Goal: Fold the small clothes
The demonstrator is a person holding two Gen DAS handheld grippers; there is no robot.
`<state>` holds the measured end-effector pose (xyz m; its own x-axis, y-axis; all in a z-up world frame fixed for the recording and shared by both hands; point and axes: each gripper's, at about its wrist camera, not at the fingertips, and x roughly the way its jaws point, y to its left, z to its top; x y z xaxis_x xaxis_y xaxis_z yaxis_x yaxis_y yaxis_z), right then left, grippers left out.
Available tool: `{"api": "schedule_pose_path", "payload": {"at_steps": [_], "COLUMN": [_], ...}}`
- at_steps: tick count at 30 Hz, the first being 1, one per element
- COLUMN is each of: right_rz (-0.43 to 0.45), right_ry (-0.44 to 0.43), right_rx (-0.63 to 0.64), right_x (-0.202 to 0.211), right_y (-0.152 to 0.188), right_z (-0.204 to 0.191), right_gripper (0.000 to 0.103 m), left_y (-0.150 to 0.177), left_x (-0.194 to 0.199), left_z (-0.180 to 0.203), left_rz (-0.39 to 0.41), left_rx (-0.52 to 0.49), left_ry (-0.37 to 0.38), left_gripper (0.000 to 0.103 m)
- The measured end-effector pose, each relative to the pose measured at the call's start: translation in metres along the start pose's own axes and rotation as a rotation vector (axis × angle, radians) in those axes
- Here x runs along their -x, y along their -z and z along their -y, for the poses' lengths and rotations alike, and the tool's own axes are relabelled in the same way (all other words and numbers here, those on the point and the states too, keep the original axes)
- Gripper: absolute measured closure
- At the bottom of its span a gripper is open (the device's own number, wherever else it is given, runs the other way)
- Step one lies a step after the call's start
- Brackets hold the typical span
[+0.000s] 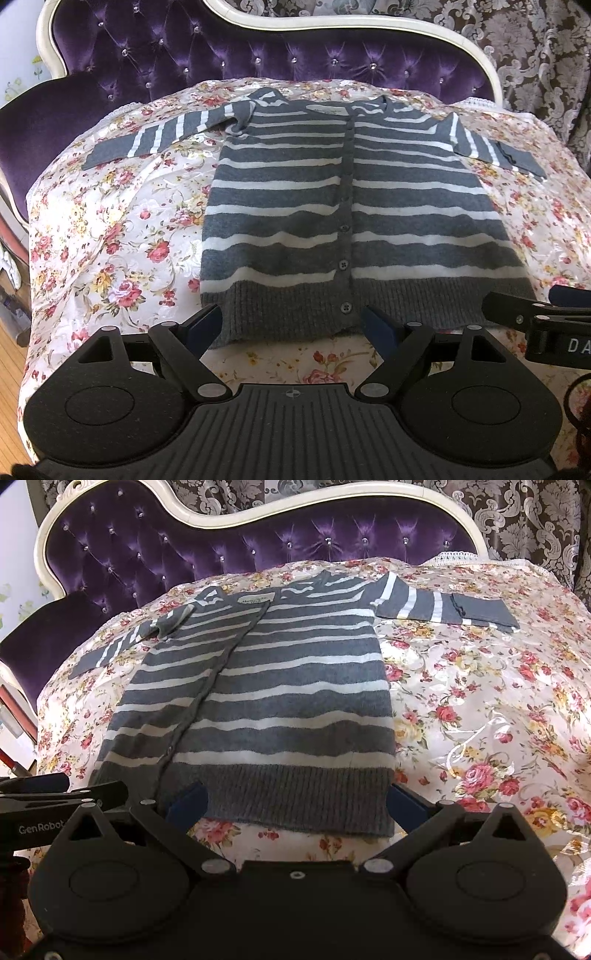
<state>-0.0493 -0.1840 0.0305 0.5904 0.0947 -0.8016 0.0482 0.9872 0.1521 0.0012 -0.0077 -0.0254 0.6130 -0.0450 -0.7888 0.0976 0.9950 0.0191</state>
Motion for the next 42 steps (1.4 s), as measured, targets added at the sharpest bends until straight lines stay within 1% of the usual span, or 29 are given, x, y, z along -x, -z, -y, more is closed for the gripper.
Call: {"api": "schedule_pose_path", "payload": {"at_steps": [2, 6, 14, 18, 21, 25, 29, 31, 33, 36, 38, 42], "right_rz": [0.015, 0.006, -0.06, -0.072, -0.069, -0.023, 0.026, 0.053, 0.074, 0.113, 0.12, 0.116], "right_ry": [0.007, 0.005, -0.059, -0.063, -0.09, -0.165, -0.26, -0.288, -0.286, -0.252, -0.237, -0.232], "right_rx": [0.005, 0.0, -0.078, -0.098, -0.101, -0.125, -0.202, -0.239, -0.262, -0.267, -0.259, -0.243], "right_x": [-0.001, -0.005, -0.018, -0.023, -0.027, -0.028, -0.03, -0.032, -0.036, -0.041, -0.046, -0.06], "right_y": [0.0, -0.002, -0.008, -0.009, -0.011, -0.017, -0.033, -0.042, -0.055, -0.072, -0.083, -0.105], "right_z": [0.0, 0.002, 0.013, 0.018, 0.022, 0.032, 0.049, 0.061, 0.072, 0.086, 0.097, 0.119], "right_gripper": [0.001, 0.001, 0.001, 0.001, 0.001, 0.0, 0.0, 0.0, 0.0, 0.0, 0.0, 0.001], "left_y": [0.0, -0.001, -0.006, -0.008, -0.011, -0.019, -0.035, -0.046, -0.058, -0.076, -0.088, -0.109], "left_x": [-0.001, -0.004, -0.012, -0.016, -0.02, -0.025, -0.032, -0.035, -0.038, -0.043, -0.048, -0.062], "left_z": [0.0, 0.001, -0.001, -0.001, -0.001, -0.002, -0.004, -0.006, -0.007, -0.009, -0.011, -0.018], "left_rz": [-0.004, -0.01, -0.025, -0.029, -0.034, -0.028, -0.011, 0.006, 0.031, 0.07, 0.089, 0.127], "left_rx": [-0.001, -0.002, 0.0, 0.0, -0.003, -0.012, -0.004, -0.002, -0.003, 0.006, 0.017, 0.065], "left_ry": [0.002, 0.004, 0.014, 0.012, 0.015, 0.026, 0.043, 0.048, 0.046, 0.042, 0.048, 0.106], "left_gripper": [0.021, 0.021, 0.021, 0.021, 0.021, 0.021, 0.021, 0.021, 0.021, 0.021, 0.021, 0.021]}}
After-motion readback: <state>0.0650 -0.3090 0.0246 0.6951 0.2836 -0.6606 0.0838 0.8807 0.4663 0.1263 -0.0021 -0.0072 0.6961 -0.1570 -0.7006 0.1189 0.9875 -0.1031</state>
